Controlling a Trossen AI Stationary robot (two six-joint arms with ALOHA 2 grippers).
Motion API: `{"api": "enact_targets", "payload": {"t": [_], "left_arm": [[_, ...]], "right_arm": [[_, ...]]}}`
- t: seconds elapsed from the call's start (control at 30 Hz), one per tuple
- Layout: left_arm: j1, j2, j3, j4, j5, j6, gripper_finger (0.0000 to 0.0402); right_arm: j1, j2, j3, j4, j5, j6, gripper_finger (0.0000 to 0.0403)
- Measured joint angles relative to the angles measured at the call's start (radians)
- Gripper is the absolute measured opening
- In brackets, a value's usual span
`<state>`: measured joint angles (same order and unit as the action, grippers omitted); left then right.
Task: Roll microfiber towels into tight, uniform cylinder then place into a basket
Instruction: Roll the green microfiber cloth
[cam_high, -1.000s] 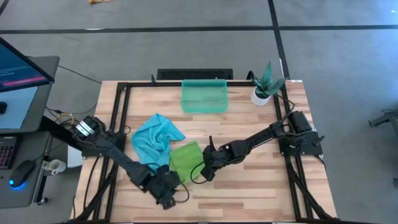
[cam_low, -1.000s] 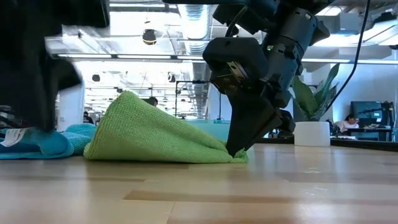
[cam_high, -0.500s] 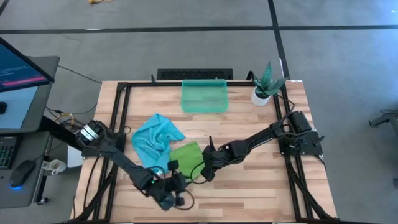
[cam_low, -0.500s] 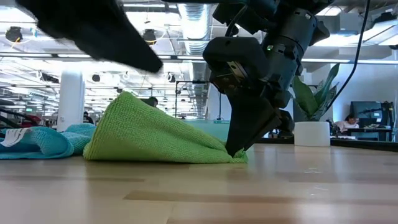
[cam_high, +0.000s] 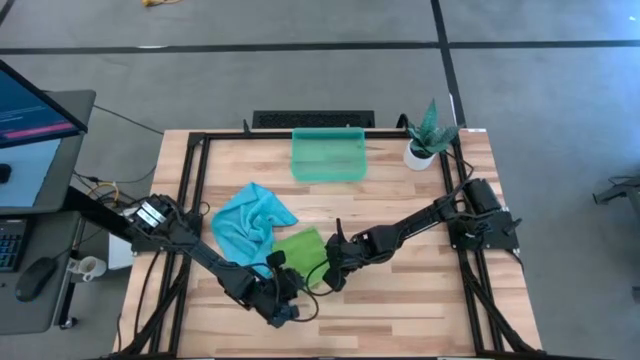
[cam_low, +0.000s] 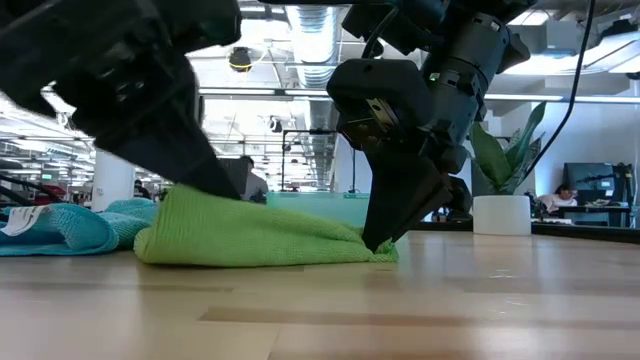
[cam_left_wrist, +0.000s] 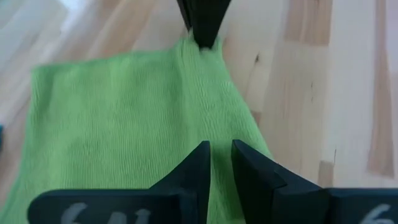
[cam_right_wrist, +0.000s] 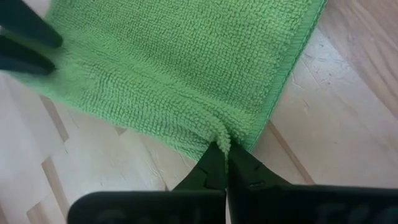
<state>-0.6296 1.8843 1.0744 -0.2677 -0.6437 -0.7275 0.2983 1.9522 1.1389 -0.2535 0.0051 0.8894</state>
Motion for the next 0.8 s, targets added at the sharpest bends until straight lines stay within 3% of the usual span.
{"api": "enact_targets", "payload": {"t": [0.4,0.57,0.8], "left_arm": [[0.004,-0.002,0.002,-0.153,0.197,-0.026,0.0058],[-0.011,-0.008,0.057,-0.174,0.176,0.021,0.0058],[-0.063,-0.013,0.172,-0.174,0.019,0.131,0.0058]], "right_arm": [[0.000,0.000,0.001,0.007,-0.002,0.000,0.0012],[0.000,0.000,0.001,0.004,-0.002,0.001,0.0010],[0.000,0.000,0.001,0.003,-0.001,0.000,0.0012]]}}
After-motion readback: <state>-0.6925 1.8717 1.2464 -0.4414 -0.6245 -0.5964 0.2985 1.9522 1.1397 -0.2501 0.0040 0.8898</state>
